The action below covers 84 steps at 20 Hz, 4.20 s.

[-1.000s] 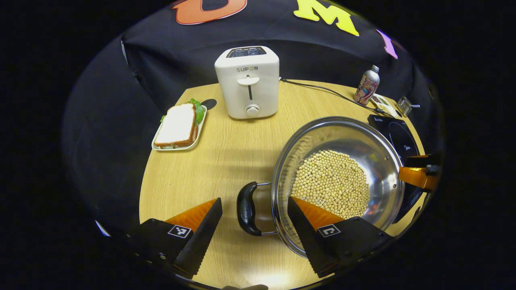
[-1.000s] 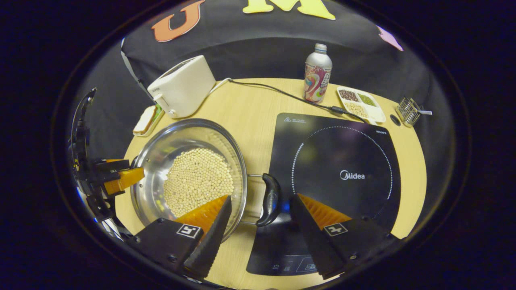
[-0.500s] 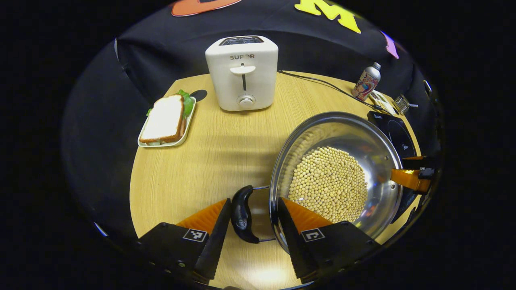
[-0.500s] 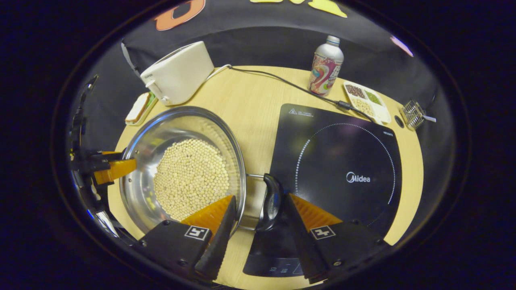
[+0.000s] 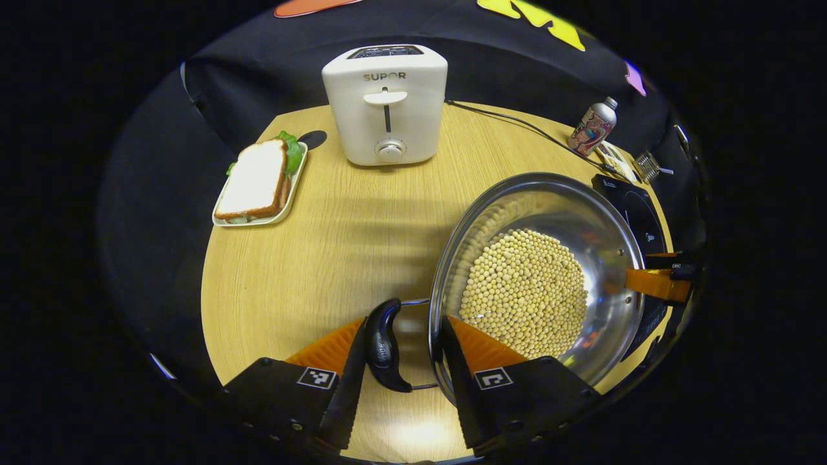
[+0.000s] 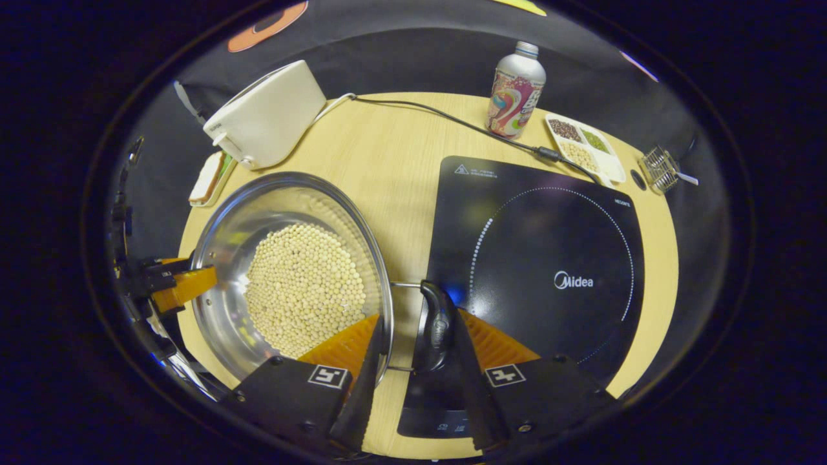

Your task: First push the handle of the pot to place it horizontally, then grasp the pot with both hands and set it on the induction cooktop.

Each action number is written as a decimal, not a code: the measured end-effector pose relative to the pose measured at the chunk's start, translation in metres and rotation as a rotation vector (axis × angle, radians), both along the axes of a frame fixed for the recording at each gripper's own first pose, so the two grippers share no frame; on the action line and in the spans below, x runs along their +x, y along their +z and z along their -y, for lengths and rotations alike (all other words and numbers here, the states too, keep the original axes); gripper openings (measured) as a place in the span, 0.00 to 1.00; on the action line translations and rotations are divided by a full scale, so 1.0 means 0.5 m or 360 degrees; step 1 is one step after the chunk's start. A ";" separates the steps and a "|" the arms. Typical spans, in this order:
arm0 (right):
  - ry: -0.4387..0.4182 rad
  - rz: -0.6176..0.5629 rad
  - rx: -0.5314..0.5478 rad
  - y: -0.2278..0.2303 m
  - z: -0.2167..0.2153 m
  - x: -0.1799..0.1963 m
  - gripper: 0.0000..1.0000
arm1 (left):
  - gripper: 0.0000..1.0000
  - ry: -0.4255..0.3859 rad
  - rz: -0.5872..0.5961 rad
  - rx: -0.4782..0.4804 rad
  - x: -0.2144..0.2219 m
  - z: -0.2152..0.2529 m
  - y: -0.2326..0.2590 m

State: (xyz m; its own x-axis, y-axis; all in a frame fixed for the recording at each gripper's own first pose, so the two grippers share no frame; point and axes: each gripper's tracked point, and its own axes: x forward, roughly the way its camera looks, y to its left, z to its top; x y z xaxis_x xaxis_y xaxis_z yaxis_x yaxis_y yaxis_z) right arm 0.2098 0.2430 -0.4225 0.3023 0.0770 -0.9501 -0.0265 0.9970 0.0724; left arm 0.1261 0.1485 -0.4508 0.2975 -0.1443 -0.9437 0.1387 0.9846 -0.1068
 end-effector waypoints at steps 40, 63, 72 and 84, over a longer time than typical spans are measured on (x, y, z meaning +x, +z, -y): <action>-0.0149 0.0337 0.0043 0.174 0.476 -0.065 0.53 | 0.57 -0.0215 0.0230 -0.0102 0.035 0.383 0.115; -0.0071 0.0255 0.0082 0.111 0.623 0.015 0.52 | 0.57 -0.0156 0.0136 -0.0041 0.072 0.512 0.058; -0.0100 0.0256 0.0111 0.101 0.622 0.014 0.53 | 0.57 -0.0173 0.0159 -0.0033 0.087 0.513 0.046; -0.0116 0.0295 0.0097 0.102 0.622 0.012 0.56 | 0.58 -0.0179 0.0229 -0.0016 0.095 0.512 0.038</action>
State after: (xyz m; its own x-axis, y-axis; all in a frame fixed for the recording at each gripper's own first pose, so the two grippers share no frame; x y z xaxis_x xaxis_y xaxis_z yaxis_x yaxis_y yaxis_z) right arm 0.2156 -0.0678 -0.3717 0.4784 0.1040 -0.8720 0.0270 0.9907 0.1330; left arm 0.1736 -0.1076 -0.4317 0.4107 -0.1936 -0.8910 0.2626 0.9609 -0.0877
